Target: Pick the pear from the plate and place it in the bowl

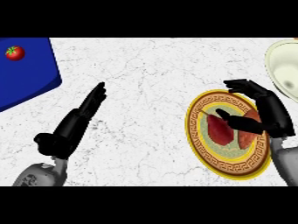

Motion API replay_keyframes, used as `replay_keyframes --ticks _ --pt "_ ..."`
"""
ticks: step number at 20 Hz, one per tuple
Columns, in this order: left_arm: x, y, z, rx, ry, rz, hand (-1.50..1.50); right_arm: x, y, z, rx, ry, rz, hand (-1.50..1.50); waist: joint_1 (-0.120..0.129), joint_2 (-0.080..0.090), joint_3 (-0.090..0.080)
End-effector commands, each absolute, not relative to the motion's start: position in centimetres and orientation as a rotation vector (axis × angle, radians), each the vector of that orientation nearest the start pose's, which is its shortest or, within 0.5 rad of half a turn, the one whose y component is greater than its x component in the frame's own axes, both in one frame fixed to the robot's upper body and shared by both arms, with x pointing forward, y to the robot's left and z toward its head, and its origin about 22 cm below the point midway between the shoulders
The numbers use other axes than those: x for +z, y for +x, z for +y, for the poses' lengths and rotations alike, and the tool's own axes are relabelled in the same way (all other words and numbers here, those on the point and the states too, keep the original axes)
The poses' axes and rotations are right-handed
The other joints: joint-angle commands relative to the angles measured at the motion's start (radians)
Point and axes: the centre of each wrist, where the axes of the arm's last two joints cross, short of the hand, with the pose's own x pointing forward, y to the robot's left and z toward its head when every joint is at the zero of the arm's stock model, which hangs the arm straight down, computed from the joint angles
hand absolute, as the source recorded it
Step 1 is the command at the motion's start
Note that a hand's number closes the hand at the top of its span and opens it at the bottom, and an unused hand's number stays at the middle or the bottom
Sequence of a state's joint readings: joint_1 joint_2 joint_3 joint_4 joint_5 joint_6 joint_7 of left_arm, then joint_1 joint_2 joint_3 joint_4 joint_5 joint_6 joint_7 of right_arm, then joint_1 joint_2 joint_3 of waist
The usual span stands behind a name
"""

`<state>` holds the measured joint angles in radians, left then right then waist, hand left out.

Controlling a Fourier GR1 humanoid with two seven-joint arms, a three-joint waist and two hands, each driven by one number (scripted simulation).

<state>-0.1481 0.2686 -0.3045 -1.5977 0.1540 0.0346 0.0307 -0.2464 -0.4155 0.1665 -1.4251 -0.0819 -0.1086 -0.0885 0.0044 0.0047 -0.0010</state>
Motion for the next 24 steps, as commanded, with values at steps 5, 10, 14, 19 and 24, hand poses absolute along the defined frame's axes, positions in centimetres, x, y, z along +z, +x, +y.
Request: replay_keyframes --ticks 5,10,14,19,24 --pt "3.6 26.0 20.1 -0.395 -0.176 -1.591 0.00 9.1 32.7 -27.3 0.806 -0.452 -1.581 -1.50 0.011 -0.006 0.000" --pt "2.9 26.1 20.7 -0.405 -0.171 -1.591 0.00 11.0 33.4 -27.5 1.133 -0.614 -1.230 -1.50 0.023 -0.006 -0.004" --pt "4.7 26.7 19.8 -0.421 -0.198 -1.587 0.00 13.8 34.8 -25.9 1.341 -0.504 -0.951 -1.50 0.040 -0.007 -0.004" --pt "3.3 26.6 19.9 -0.401 -0.165 -1.585 0.00 17.4 36.2 -22.2 1.447 -0.395 -0.787 -1.50 0.010 -0.007 -0.002" --pt "2.5 26.3 19.9 -0.376 -0.167 -1.596 0.00 17.4 36.6 -19.4 1.437 -0.357 -0.692 -1.50 0.000 -0.007 0.000"
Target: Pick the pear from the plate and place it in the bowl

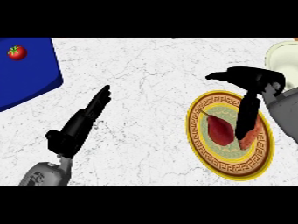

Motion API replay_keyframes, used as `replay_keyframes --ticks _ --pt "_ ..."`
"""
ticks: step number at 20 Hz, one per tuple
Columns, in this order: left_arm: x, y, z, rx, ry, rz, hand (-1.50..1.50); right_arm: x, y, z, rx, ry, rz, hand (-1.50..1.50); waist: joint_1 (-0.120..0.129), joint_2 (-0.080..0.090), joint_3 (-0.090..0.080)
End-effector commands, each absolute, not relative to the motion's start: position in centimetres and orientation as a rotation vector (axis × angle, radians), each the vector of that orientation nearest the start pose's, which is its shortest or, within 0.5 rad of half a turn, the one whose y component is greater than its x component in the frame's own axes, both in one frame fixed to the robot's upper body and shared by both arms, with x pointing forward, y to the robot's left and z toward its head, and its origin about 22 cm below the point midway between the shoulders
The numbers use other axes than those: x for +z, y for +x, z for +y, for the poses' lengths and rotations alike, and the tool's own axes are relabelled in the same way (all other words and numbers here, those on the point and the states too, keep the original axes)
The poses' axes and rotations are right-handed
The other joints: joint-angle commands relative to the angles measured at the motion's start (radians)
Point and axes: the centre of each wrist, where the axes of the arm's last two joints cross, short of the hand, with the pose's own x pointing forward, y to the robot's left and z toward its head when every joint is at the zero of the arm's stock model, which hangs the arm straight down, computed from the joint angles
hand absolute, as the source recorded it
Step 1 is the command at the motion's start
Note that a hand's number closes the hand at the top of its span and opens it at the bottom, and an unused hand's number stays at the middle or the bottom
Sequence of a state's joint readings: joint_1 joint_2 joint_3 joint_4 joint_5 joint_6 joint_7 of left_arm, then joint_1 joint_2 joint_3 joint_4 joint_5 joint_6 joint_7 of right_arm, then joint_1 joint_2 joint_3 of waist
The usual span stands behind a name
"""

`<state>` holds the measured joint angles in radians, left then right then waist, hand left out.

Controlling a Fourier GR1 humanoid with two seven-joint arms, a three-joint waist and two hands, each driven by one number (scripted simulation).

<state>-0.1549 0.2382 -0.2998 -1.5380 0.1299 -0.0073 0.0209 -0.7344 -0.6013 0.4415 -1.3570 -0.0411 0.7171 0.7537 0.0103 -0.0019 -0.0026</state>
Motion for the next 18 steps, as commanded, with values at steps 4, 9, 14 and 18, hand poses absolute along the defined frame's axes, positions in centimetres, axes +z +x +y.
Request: replay_keyframes --ticks 4,9,14,18 --pt "3.8 26.6 21.6 -0.384 -0.171 -1.596 0.00 17.1 36.1 -18.0 1.462 -0.351 -0.667 -1.50 -0.006 0.000 0.002" --pt "5.2 28.0 19.9 -0.362 -0.158 -1.603 0.00 14.2 34.8 -17.6 1.446 -0.370 -0.673 -1.50 -0.012 0.001 0.003" --pt "2.4 26.1 18.4 -0.387 -0.177 -1.604 0.00 14.7 33.6 -17.5 1.443 -0.448 -0.752 -1.50 -0.010 0.001 0.002" --pt "4.3 26.1 19.9 -0.385 -0.169 -1.585 0.00 12.7 31.5 -16.8 1.435 -0.505 -0.782 -1.50 -0.009 0.000 0.003"
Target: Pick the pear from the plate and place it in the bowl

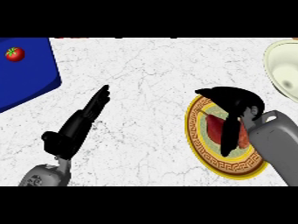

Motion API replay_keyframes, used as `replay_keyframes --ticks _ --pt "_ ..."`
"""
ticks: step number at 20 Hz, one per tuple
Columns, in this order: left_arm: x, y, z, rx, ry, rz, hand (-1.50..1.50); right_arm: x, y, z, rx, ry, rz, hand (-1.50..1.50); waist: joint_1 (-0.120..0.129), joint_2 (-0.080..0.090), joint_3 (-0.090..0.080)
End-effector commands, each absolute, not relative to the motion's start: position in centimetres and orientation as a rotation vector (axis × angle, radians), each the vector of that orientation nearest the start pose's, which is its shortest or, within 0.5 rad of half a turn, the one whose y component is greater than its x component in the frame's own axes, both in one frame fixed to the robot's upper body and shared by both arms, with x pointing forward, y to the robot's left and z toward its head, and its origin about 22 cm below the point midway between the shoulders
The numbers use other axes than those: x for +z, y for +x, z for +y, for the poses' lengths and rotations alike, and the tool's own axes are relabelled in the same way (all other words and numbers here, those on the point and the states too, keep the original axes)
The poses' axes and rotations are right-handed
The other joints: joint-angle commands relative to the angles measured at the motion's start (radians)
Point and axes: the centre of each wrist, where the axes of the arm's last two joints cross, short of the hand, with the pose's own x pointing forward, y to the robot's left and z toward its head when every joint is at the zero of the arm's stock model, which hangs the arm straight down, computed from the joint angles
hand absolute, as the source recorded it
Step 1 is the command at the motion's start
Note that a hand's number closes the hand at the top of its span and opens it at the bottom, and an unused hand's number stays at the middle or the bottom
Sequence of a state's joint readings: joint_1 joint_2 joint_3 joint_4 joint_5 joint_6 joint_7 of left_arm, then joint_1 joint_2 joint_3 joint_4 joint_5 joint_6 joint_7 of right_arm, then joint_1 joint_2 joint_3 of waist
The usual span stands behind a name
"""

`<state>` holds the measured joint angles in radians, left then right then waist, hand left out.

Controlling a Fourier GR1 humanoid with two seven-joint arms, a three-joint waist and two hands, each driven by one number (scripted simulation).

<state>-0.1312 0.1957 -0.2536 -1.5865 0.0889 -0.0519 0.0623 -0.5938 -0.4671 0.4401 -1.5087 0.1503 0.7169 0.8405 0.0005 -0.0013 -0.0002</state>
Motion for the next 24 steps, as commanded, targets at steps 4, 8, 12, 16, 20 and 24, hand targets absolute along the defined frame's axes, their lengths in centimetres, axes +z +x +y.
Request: replay_keyframes --ticks 4,8,12,16,20,24 --pt "3.3 26.1 21.7 -0.391 -0.178 -1.581 0.00 13.5 30.9 -17.6 1.438 -0.568 -0.828 -1.50 0.000 0.000 0.000" --pt "3.8 28.1 21.2 -0.385 -0.154 -1.591 0.00 12.2 32.4 -19.0 1.432 -0.621 -0.808 -1.50 0.000 0.002 0.000" --pt "5.4 26.2 20.9 -0.388 -0.156 -1.591 0.00 10.2 32.3 -21.0 1.415 -0.638 -0.787 -1.50 0.004 0.001 0.000" --pt "3.6 26.3 19.2 -0.390 -0.154 -1.601 0.00 8.7 33.1 -20.6 1.415 -0.607 -0.751 -1.50 0.002 0.002 0.000" --pt "3.4 25.3 20.1 -0.383 -0.179 -1.579 0.00 6.5 32.6 -19.5 1.406 -0.605 -0.726 -1.50 0.004 0.001 0.000" --pt "4.6 26.3 20.5 -0.378 -0.153 -1.599 0.00 7.7 34.4 -21.5 1.406 -0.584 -0.762 -1.50 0.004 0.001 0.000"
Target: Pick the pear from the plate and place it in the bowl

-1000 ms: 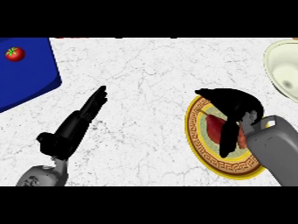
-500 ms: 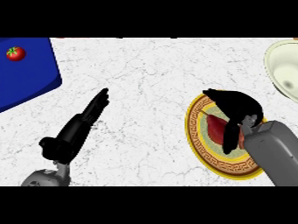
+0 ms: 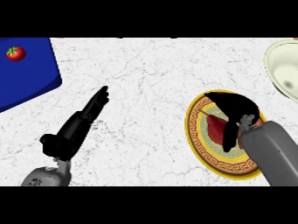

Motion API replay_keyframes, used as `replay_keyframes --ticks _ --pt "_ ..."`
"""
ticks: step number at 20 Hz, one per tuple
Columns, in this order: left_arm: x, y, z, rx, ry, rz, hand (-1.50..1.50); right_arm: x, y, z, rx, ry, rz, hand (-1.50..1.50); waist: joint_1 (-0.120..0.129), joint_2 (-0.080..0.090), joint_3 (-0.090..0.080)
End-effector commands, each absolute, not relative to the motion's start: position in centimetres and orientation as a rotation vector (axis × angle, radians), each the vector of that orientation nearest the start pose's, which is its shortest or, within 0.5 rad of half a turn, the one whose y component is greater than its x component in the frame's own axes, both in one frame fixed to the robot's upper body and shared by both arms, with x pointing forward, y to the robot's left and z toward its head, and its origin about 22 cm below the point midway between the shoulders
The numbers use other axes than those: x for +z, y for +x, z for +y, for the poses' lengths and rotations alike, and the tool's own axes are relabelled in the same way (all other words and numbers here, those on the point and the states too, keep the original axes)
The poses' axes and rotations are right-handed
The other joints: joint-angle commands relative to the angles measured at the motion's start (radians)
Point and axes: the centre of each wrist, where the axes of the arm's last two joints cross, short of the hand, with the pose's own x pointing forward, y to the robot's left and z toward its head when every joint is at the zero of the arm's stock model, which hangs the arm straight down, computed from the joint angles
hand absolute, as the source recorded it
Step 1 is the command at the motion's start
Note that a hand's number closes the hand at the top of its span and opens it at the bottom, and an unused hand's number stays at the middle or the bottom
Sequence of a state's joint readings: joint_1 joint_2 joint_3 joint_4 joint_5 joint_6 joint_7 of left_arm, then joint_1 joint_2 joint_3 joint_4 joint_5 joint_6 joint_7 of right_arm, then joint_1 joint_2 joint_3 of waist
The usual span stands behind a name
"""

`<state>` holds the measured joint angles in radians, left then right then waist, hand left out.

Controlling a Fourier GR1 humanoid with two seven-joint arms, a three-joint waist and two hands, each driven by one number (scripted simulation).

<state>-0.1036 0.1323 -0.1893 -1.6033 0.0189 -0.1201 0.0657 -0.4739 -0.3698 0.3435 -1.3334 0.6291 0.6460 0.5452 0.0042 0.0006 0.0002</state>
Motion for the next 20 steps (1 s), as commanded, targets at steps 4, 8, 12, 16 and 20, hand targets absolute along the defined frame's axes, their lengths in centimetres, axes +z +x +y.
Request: replay_keyframes --ticks 4,8,12,16,20 --pt "3.7 27.5 19.1 -0.378 -0.166 -1.581 0.00 5.0 32.7 -19.8 1.386 -0.567 -0.806 -1.50 -0.003 0.000 0.000" --pt "3.1 27.8 19.6 -0.386 -0.183 -1.589 0.00 5.5 33.2 -19.0 1.422 -0.576 -0.936 1.50 -0.003 0.000 0.000" --pt "3.6 27.0 20.7 -0.393 -0.176 -1.597 0.00 4.3 34.6 -19.4 1.402 -0.606 -0.950 1.50 0.001 0.000 0.000" --pt "2.4 26.8 20.2 -0.377 -0.166 -1.593 0.00 4.3 32.7 -21.6 1.491 -0.598 -1.026 1.50 -0.007 -0.001 0.000" --pt "2.5 26.0 21.6 -0.358 -0.139 -1.582 0.00 4.6 29.1 -27.3 1.802 -0.389 -1.167 1.50 -0.036 -0.007 0.002"
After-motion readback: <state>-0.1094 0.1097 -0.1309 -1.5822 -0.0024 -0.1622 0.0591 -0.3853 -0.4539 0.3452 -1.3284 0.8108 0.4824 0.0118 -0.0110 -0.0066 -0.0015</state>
